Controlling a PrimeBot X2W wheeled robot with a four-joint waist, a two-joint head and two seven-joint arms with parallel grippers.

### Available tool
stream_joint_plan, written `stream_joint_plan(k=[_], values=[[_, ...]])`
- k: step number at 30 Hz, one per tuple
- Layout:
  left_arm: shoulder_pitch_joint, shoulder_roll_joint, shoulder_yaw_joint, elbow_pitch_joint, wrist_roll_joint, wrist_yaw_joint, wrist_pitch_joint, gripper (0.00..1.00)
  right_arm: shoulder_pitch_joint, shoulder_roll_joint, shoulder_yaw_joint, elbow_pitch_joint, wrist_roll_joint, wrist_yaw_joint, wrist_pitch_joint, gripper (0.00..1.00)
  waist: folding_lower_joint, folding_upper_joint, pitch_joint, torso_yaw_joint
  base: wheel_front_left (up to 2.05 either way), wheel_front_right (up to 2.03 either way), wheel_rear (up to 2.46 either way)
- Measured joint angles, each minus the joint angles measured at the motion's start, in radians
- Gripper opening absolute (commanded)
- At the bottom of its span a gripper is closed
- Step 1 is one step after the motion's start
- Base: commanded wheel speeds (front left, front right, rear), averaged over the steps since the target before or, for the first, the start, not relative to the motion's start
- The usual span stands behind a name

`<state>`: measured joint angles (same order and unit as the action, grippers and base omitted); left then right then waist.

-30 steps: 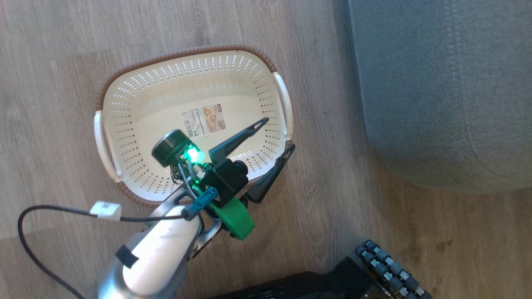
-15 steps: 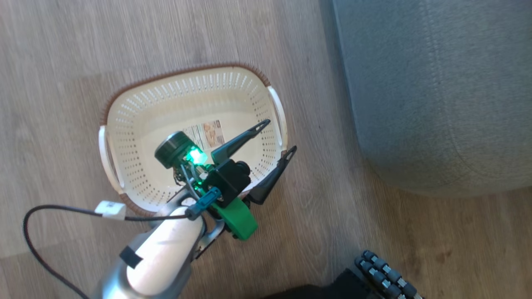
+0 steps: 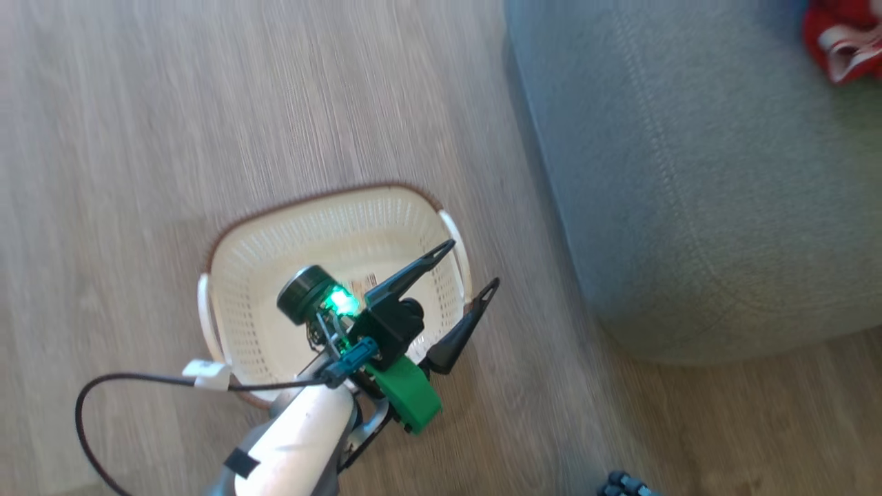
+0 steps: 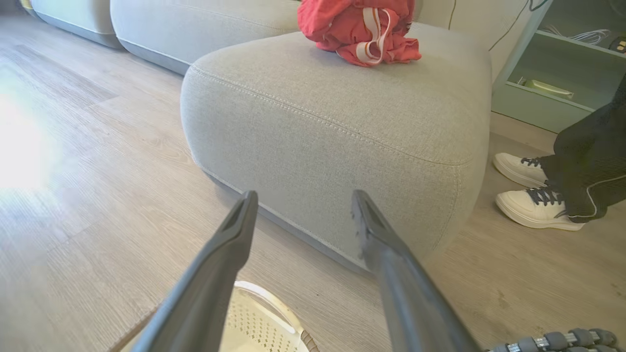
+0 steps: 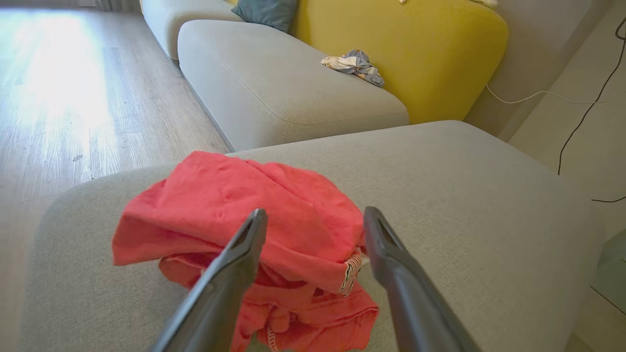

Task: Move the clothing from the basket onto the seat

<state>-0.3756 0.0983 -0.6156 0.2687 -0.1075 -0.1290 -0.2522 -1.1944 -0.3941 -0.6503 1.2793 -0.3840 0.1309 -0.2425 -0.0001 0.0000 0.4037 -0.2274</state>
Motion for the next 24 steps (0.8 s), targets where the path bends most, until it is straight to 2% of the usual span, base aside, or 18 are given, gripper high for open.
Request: stream_joint_plan(k=[5, 9, 12, 18, 21, 24], values=[[0.025, -0.017, 0.029, 0.013, 0.000, 0.007, 0.000, 1.00, 0.019, 0.013, 0.109, -0.005, 0.062, 0.000, -0.009, 1.00, 0.0000, 0.0000, -0.088, 0.003, 0.00, 0.00, 0.00], [0.052, -0.033, 0.060, 0.015, -0.014, 0.021, 0.000, 1.00, 0.071, 0.036, 0.212, -0.103, 0.172, 0.000, -0.009, 1.00, 0.0000, 0.0000, -0.154, 0.010, 0.00, 0.00, 0.00], [0.070, -0.035, 0.093, 0.016, -0.016, 0.037, 0.000, 1.00, 0.142, 0.050, 0.325, -0.215, 0.292, 0.000, -0.010, 1.00, 0.0000, 0.0000, -0.199, 0.020, 0.00, 0.00, 0.00], [0.108, -0.042, 0.161, 0.015, -0.026, 0.055, 0.000, 1.00, 0.371, 0.035, 0.553, -0.485, 0.552, 0.000, -0.010, 1.00, 0.0000, 0.0000, -0.270, 0.058, 0.00, 0.00, 0.00], [0.135, -0.043, 0.199, 0.015, -0.026, 0.064, 0.000, 1.00, 0.483, 0.033, 0.621, -0.616, 0.671, 0.000, -0.010, 1.00, 0.0000, 0.0000, -0.298, 0.083, 0.00, 0.00, 0.00], [0.159, -0.045, 0.247, 0.012, -0.038, 0.072, 0.000, 1.00, 0.570, 0.029, 0.690, -0.724, 0.741, 0.000, -0.010, 1.00, 0.0000, 0.0000, -0.322, 0.107, 0.00, 0.00, 0.00]])
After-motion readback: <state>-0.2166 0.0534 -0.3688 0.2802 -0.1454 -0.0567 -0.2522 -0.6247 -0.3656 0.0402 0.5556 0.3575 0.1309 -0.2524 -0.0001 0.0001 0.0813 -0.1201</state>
